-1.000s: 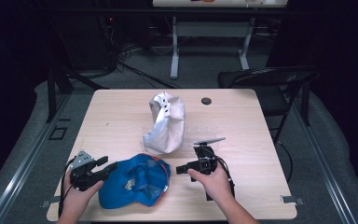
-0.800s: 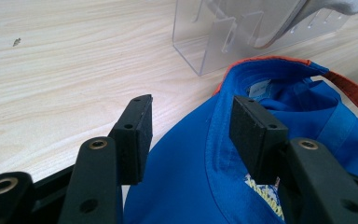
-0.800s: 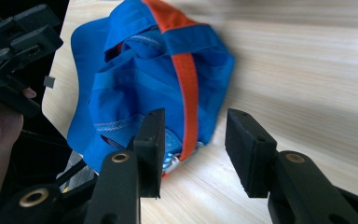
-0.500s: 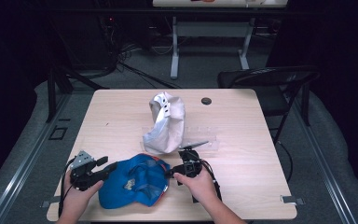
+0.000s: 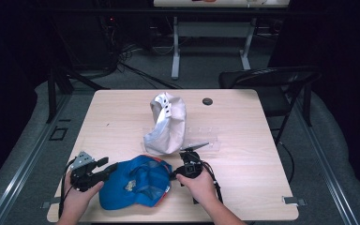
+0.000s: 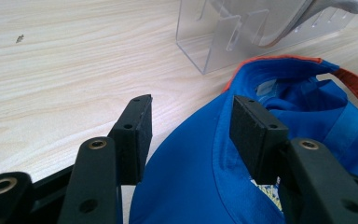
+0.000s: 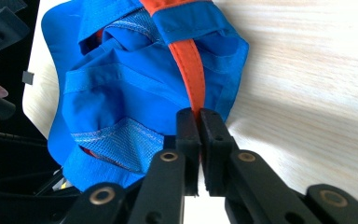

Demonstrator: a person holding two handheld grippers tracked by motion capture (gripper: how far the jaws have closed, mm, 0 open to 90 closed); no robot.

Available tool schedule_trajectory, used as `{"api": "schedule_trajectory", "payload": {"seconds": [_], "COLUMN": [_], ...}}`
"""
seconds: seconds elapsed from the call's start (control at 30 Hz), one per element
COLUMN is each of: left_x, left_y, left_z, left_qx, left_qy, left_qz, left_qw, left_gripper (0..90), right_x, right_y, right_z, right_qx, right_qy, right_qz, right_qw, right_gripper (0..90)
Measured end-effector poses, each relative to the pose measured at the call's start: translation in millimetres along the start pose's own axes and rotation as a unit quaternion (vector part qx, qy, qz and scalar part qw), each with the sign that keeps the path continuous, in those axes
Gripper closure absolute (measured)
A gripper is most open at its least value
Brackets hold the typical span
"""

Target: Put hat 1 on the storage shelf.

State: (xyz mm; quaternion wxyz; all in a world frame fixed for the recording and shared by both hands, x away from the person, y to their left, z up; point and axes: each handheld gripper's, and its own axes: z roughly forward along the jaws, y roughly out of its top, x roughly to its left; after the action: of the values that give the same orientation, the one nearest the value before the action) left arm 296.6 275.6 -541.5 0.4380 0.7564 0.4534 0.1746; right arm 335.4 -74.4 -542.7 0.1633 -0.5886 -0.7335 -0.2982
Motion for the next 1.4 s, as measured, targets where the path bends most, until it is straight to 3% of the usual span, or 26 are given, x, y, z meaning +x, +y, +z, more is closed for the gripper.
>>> {"api": "schedule_trajectory", "payload": {"seconds": [0.03, 0.07, 0.13, 0.17, 0.2, 0.23, 0.3, 0.4, 0.5, 0.53, 0.6, 0.73, 0.77, 0.8, 0.83, 0.87, 0.9, 0.93, 0.97, 1.0, 1.07, 1.1, 1.13, 1.4], "left_x": [-0.1, -0.2, -0.1, -0.3, -0.5, -0.6, -1.3, -2.0, -2.3, -2.3, -2.4, -2.7, -2.6, -2.7, -2.8, -2.9, -3.0, -3.0, -2.9, -2.8, -2.6, -2.5, -2.5, -2.8], "left_y": [0.0, 0.2, 0.4, 0.2, 0.1, 0.0, -0.6, -0.5, -0.7, -0.8, -1.2, -1.4, -1.0, -1.0, -1.1, -1.1, -1.3, -1.3, -1.1, -1.2, -1.3, -1.4, -1.4, -1.4], "left_z": [0.0, -0.3, -0.7, -0.2, 0.2, 0.4, 1.9, 2.3, 3.0, 3.2, 4.1, 5.3, 4.7, 4.9, 5.1, 5.3, 5.5, 5.5, 5.1, 5.0, 5.3, 5.5, 5.5, 6.0], "left_qx": [0.000, 0.002, 0.007, 0.006, 0.006, 0.007, 0.003, 0.004, 0.004, 0.005, 0.006, 0.010, 0.015, 0.014, 0.014, 0.014, 0.012, 0.012, 0.015, 0.014, 0.013, 0.013, 0.014, 0.015], "left_qy": [0.000, 0.000, 0.000, 0.000, 0.000, 0.000, -0.001, -0.001, -0.002, -0.002, -0.002, -0.002, -0.003, -0.003, -0.003, -0.003, -0.004, -0.004, -0.003, -0.003, -0.002, -0.002, -0.002, -0.002], "left_qz": [0.001, 0.001, 0.002, 0.000, -0.001, 0.000, -0.001, 0.000, 0.000, 0.000, -0.001, -0.001, 0.000, 0.001, 0.000, 0.001, 0.000, 0.000, 0.001, 0.000, -0.001, -0.001, -0.001, -0.001], "left_qw": [1.0000, 1.0000, 1.0000, 1.0000, 1.0000, 1.0000, 1.0000, 1.0000, 1.0000, 1.0000, 1.0000, 1.0000, 0.9999, 0.9999, 0.9999, 0.9999, 0.9999, 0.9999, 0.9999, 0.9999, 0.9999, 0.9999, 0.9999, 0.9999], "left_gripper": [49.6, 49.6, 49.6, 49.6, 49.6, 49.6, 49.6, 49.6, 49.6, 49.6, 49.6, 49.6, 49.6, 49.6, 49.6, 49.6, 49.6, 49.6, 49.6, 49.6, 49.6, 49.6, 49.6, 49.6], "right_x": [-0.5, -3.2, -8.9, -9.3, -13.2, -12.3, -19.0, -27.5, -33.0, -36.6, -40.4, -49.4, -49.3, -53.0, -57.2, -59.8, -59.7, -63.3, -66.8, -69.4, -74.7, -71.4, -78.2, -89.9], "right_y": [-1.3, -1.7, -3.2, -5.6, -7.1, -10.1, -12.4, -16.9, -22.2, -23.1, -26.8, -33.4, -35.8, -35.4, -34.0, -34.6, -39.4, -40.2, -41.6, -42.6, -46.2, -48.9, -48.4, -53.4], "right_z": [-0.5, -3.4, -10.0, -10.8, -12.7, -14.7, -22.7, -33.3, -44.3, -49.3, -56.7, -70.7, -72.5, -80.1, -87.8, -91.3, -85.4, -89.9, -91.1, -94.7, -94.2, -91.8, -98.0, -108.1], "right_qx": [-0.010, -0.002, 0.005, -0.009, -0.015, -0.030, -0.023, -0.022, -0.027, -0.015, -0.011, -0.021, -0.035, -0.015, 0.024, 0.028, -0.033, -0.028, -0.035, -0.032, -0.047, -0.078, -0.048, -0.065], "right_qy": [-0.001, 0.009, 0.005, 0.006, 0.022, 0.013, 0.010, 0.012, 0.000, -0.002, -0.011, -0.020, -0.028, -0.054, -0.041, -0.042, -0.032, -0.049, -0.034, -0.055, -0.026, -0.044, -0.038, -0.031], "right_qz": [0.009, 0.007, -0.008, 0.002, 0.000, 0.022, 0.008, 0.010, 0.017, 0.009, 0.014, 0.014, 0.027, 0.008, -0.001, 0.000, 0.028, 0.023, 0.030, 0.030, 0.045, 0.077, 0.045, 0.061], "right_qw": [0.9999, 0.9999, 0.9999, 0.9999, 0.9996, 0.9992, 0.9997, 0.9996, 0.9995, 0.9998, 0.9998, 0.9995, 0.9986, 0.9984, 0.9989, 0.9987, 0.9985, 0.9982, 0.9984, 0.9975, 0.9976, 0.9930, 0.9971, 0.9955], "right_gripper": [88.9, 89.1, 89.3, 89.3, 89.5, 89.6, 89.7, 89.6, 89.7, 89.7, 89.7, 89.7, 89.7, 89.7, 89.6, 89.6, 89.6, 89.6, 89.6, 89.6, 89.6, 89.6, 89.6, 89.3]}}
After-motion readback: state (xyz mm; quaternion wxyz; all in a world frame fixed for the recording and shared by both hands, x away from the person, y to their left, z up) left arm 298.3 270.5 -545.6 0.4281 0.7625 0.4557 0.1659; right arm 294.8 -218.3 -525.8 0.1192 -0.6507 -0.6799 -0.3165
